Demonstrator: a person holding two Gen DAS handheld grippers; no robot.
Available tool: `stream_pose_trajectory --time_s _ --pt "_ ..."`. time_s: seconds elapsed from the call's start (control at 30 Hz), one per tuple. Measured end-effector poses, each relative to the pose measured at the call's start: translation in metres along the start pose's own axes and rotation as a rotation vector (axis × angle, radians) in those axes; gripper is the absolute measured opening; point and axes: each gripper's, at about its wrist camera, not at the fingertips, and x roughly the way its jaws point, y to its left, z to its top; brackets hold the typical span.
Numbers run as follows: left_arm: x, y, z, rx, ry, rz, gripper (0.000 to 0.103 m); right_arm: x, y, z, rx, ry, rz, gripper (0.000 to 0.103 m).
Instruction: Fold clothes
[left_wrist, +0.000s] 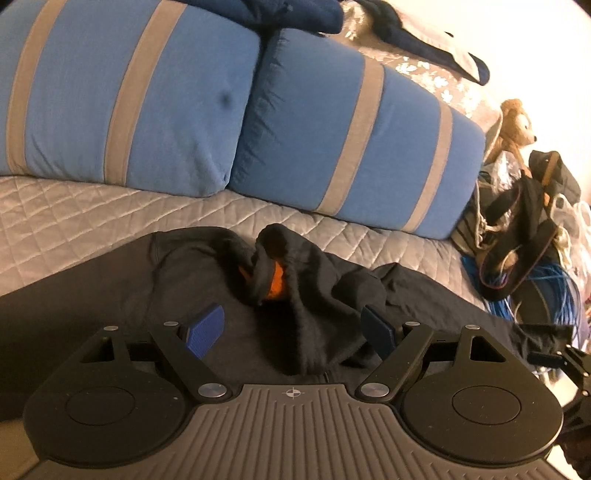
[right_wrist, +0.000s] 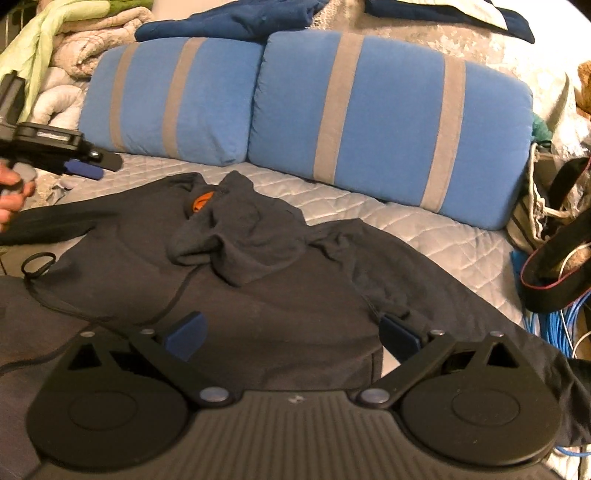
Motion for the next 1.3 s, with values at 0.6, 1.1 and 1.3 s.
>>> stream_pose_trajectory --time_s 0.6,1.1,1.3 --pt "0.058 0.014 0.005 -0.078 0.048 -0.051 0.081 0.028 0.005 0.042 -0.025 -0.025 0.045 0.101" --pt "0.09 0.021 -0.003 -0.131 0.152 -0.156 0.081 0.078 0.016 0.056 -0.033 0.048 0.112 0.089" --pt "0.128 0.024 -0.015 -0.215 0.327 -0.237 0.041 0.081 0.024 0.056 -0.051 0.064 0.11 0.089"
